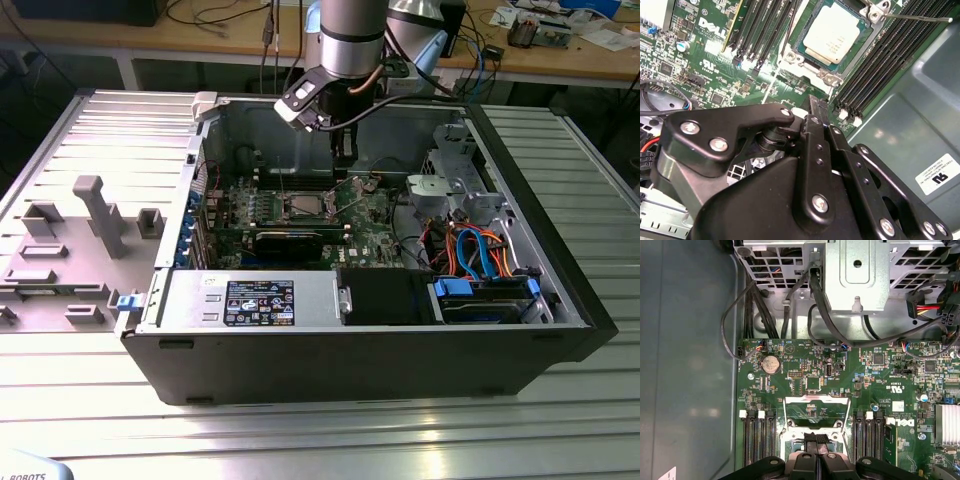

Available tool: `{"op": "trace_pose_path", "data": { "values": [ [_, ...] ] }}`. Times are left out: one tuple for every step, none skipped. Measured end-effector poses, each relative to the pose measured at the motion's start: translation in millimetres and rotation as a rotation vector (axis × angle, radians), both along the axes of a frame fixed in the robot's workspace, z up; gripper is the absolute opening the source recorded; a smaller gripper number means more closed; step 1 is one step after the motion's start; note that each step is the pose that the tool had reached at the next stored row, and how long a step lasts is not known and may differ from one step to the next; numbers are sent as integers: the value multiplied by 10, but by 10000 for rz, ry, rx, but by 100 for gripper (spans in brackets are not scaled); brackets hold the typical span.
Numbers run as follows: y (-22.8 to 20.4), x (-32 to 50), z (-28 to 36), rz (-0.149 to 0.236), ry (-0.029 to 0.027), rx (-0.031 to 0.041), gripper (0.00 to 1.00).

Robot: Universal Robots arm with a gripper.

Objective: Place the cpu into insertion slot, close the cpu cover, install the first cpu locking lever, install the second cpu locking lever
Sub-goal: 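Close the cpu cover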

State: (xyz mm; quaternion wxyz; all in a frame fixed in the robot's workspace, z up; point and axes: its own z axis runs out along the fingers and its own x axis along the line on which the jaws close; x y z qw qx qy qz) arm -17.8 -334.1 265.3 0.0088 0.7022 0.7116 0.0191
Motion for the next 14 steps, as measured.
{"op": "trace_pose_path", "data": {
  "values": [
    [0, 0, 0, -1, 0, 0, 11],
    [0, 3, 0, 1, 0, 1, 11],
    [0, 5, 0, 1, 0, 0, 11],
    [0, 7, 0, 1, 0, 0, 11],
    [0, 11, 0, 0, -1, 0, 11],
    [0, 16, 0, 0, -1, 0, 11],
    [0, 22, 0, 0, 0, 0, 11],
    [0, 28, 0, 0, 0, -1, 11],
    [0, 38, 0, 0, 0, 0, 11],
    [0, 45, 0, 0, 0, 0, 11],
    [0, 49, 0, 0, 0, 0, 11],
    [0, 56, 0, 0, 0, 0, 11],
    [0, 63, 0, 0, 0, 0, 11],
    [0, 74, 0, 0, 0, 0, 11]
  ]
}}
